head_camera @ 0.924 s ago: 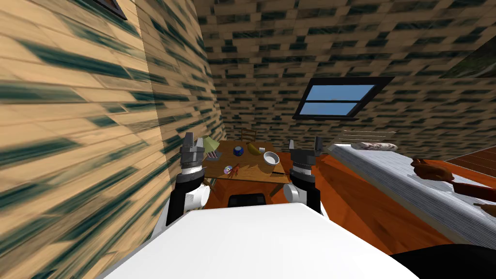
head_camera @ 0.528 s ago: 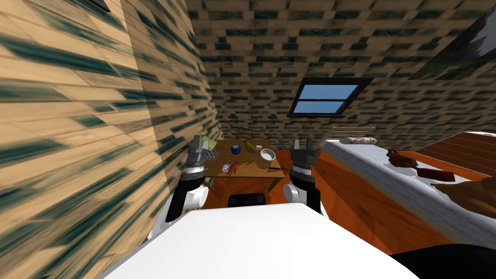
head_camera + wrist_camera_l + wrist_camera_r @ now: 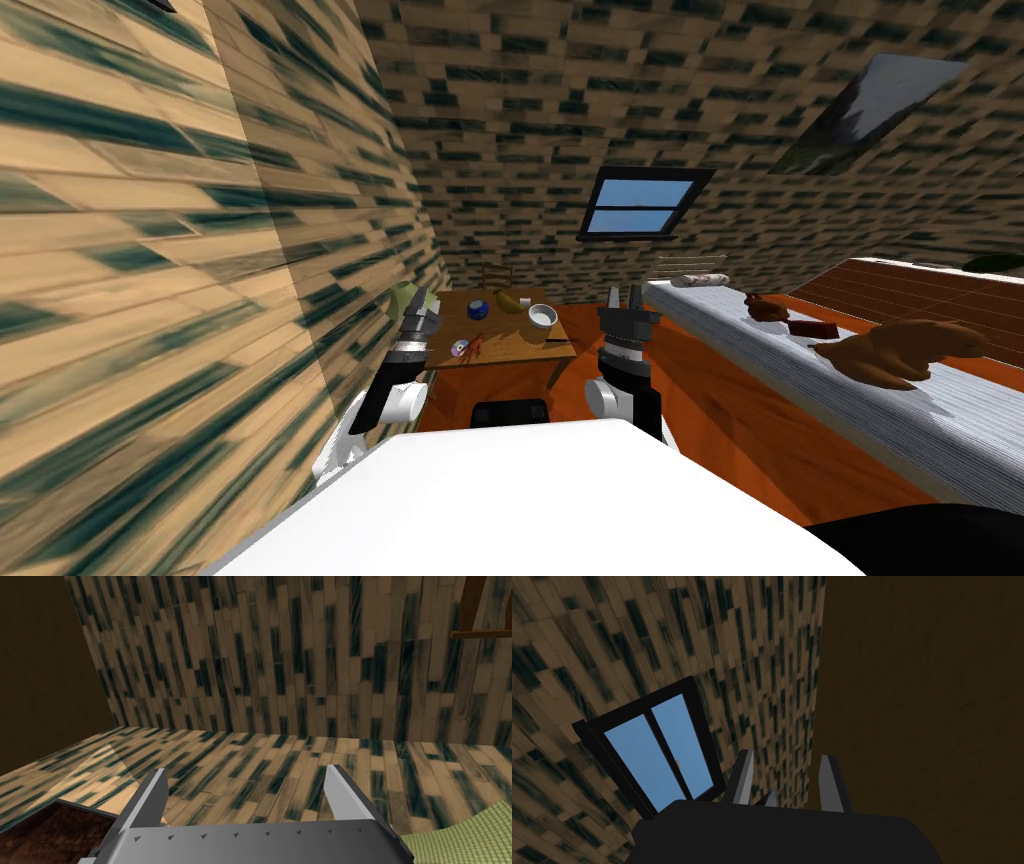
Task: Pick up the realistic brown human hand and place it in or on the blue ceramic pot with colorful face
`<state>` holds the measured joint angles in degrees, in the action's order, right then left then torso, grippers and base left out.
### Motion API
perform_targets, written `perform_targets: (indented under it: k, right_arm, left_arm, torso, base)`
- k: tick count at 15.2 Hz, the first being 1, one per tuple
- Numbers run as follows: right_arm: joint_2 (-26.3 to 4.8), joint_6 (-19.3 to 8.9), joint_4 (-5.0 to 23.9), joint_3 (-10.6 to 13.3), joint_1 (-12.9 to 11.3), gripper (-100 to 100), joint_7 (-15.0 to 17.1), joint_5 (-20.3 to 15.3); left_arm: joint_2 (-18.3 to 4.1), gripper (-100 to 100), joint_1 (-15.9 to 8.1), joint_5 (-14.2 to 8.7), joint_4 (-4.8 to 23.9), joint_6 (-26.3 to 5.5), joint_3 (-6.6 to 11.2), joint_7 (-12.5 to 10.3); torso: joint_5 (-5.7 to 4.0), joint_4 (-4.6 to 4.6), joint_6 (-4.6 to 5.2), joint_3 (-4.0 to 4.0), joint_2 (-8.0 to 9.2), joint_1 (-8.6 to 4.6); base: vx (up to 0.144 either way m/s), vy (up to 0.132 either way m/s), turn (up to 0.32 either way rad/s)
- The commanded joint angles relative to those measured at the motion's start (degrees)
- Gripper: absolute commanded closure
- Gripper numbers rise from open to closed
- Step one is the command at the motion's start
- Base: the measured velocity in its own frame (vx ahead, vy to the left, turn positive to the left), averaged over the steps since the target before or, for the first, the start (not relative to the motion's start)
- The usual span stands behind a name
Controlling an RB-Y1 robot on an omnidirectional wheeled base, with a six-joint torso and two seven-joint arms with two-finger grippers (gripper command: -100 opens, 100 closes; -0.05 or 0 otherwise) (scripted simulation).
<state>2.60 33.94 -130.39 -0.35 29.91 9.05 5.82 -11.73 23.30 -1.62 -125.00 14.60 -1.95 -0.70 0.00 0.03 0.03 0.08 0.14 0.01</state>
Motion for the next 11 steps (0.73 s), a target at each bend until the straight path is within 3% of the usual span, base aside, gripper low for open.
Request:
perform_targets:
  k: [1,2,5,6,8,9,11]
  right_arm:
    - [0.0,0.0,0.0,0.0,0.0,0,0.0,0.0]
    - [0.0,0.0,0.0,0.0,0.0,0,0.0,0.0]
    - [0.0,0.0,0.0,0.0,0.0,0,0.0,0.0]
    - [0.0,0.0,0.0,0.0,0.0,0,0.0,0.0]
    - [0.0,0.0,0.0,0.0,0.0,0,0.0,0.0]
    - [0.0,0.0,0.0,-0.01,0.01,0,0.0,0.0]
    - [0.0,0.0,0.0,0.0,0.0,0,0.0,0.0]
  left_arm:
    - [-0.88,-100,-0.18,-0.65,1.89,-1.21,-0.07,-1.85]
    - [-2.15,-100,-0.93,-1.68,3.76,-3.2,0.18,-3.85]
    - [-3.39,-100,-1.73,-2.77,6.37,-5.3,0.44,-6.56]
    - [-4.61,-100,-2.56,-3.92,8.47,-6.78,0.72,-7.9]
    - [-4.61,-100,-2.56,-3.92,8.8,-7.5,0.72,-9.1]
    - [-5.8,-100,-3.43,-5.12,10.74,-9.81,1.01,-11.06]
    - [-5.8,-100,-3.43,-5.12,11.34,-9.81,1.01,-11.76]
  torso:
    - [0.0,0.0,0.0,0.0,0.0,0.0]
    - [0.0,0.0,-0.01,0.0,0.01,0.0]
    - [0.0,0.0,0.01,0.0,0.0,-0.02]
    - [0.0,0.0,-0.01,-0.01,-0.01,0.0]
    - [0.0,0.0,-0.01,-0.02,-0.03,0.0]
    - [0.0,-0.01,-0.03,-0.03,-0.05,0.01]
    - [0.0,-0.02,-0.01,-0.04,-0.07,0.02]
  base:
    - [-0.039,-0.01,-0.161]
    - [-0.041,-0.015,-0.252]
    - [-0.033,-0.014,-0.21]
    - [-0.028,-0.015,-0.208]
    - [-0.019,-0.009,-0.127]
    - [-0.015,-0.013,-0.175]
    - [-0.013,-0.008,-0.139]
